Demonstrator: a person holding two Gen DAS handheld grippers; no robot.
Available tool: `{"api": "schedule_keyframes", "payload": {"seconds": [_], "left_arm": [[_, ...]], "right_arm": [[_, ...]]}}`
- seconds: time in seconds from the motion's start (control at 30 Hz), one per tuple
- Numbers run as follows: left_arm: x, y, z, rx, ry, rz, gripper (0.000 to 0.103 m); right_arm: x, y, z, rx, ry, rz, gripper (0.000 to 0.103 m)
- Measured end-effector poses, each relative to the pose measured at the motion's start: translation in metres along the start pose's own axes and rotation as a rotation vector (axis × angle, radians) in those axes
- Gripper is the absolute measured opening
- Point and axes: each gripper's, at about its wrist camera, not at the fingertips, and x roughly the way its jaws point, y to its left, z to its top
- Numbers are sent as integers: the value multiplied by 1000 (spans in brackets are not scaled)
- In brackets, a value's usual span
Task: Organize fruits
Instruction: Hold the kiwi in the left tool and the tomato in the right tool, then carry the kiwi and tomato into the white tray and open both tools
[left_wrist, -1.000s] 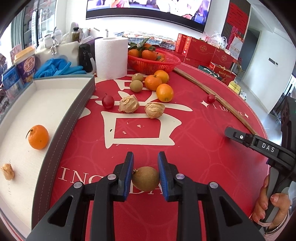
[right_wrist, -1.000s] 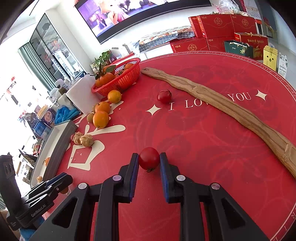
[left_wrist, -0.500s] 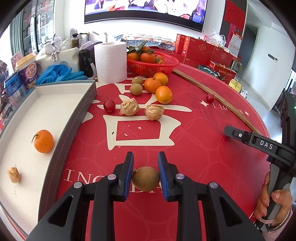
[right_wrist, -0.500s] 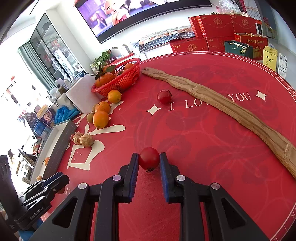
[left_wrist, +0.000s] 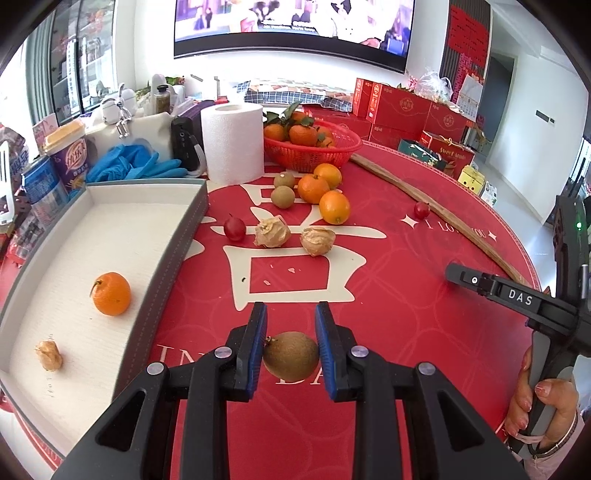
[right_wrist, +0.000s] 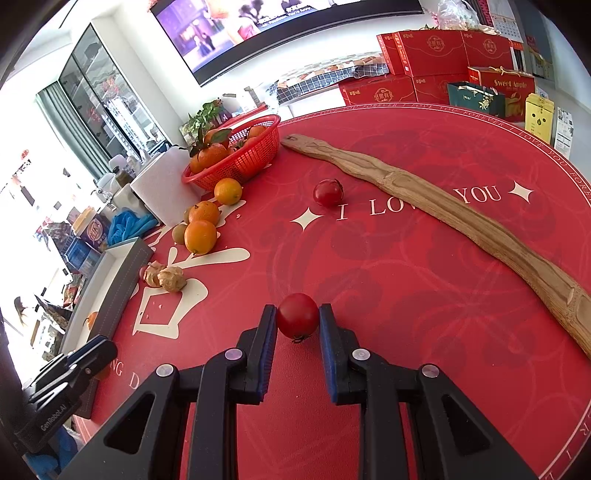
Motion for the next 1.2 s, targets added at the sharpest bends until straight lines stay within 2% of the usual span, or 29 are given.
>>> {"api": "schedule_keyframes", "payload": {"seconds": [0.57,0.8,1.07,1.2], "left_arm": [[-21,17,3,-36,-54,-2,29],[-35,38,4,-65,-82,17,29],[-42,66,7,-107,-101,32,29],[-46,81,9,-124,-109,42,29]], "right_arm": [[2,-1,-1,-14,3,-18,24],[2,7,0,-54,19,-68,24],[5,11,5,2,63,-26,24],[5,25,9,-7,71,-13,24]]}}
